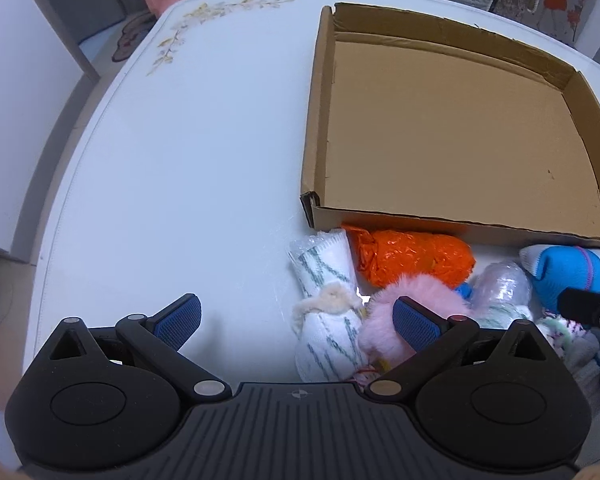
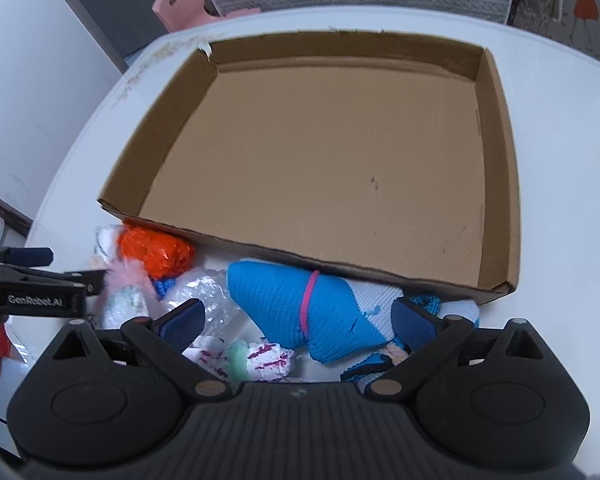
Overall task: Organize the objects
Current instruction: 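Grasp the white striped sock roll with left tool while right tool grasps blue sock roll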
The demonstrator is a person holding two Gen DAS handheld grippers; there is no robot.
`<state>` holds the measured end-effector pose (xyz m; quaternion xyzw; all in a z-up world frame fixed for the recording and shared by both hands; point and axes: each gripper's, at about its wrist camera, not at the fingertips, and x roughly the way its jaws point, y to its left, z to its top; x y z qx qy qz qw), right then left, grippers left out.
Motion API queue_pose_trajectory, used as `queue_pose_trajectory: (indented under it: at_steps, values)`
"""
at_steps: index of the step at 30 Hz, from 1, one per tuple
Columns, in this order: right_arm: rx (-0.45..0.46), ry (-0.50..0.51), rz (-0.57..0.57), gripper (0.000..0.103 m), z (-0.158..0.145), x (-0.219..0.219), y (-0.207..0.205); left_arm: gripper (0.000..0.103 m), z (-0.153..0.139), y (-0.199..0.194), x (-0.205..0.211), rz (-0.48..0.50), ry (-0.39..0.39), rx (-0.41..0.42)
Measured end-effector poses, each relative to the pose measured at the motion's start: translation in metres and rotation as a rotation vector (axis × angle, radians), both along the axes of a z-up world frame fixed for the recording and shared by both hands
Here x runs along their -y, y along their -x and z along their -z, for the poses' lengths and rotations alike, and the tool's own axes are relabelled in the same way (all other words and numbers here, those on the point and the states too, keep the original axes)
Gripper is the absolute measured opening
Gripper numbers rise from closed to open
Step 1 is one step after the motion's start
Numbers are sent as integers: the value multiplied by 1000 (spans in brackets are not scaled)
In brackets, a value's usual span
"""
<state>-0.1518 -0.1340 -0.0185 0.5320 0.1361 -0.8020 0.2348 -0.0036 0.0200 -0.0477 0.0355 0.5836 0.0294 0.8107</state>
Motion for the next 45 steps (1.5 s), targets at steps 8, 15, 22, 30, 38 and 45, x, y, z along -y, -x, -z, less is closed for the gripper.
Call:
queue_pose_trajectory:
  at_steps: [8,15,22,30,38,45]
  values:
    - [3,-17,11,85,3,-2,-6,102,5,5,-31,-151,148,-11]
    - [2,-6,12,78,1,0,-4,102,14,9,-17,-107,92,-35]
    - [-8,14,-3,67,-2,-4,1,98,21,16,-9,-81,84,-14]
    - [-13,36,0,63,-14,-14,-5,43,7,28,4,-20,101,4]
    - [-43,104,-4,59,-31,-18,-4,42,-27,51,13,-14,102,73]
    - [-61,119,3,57,-36,-23,-2,43,-57,56,20,11,142,133]
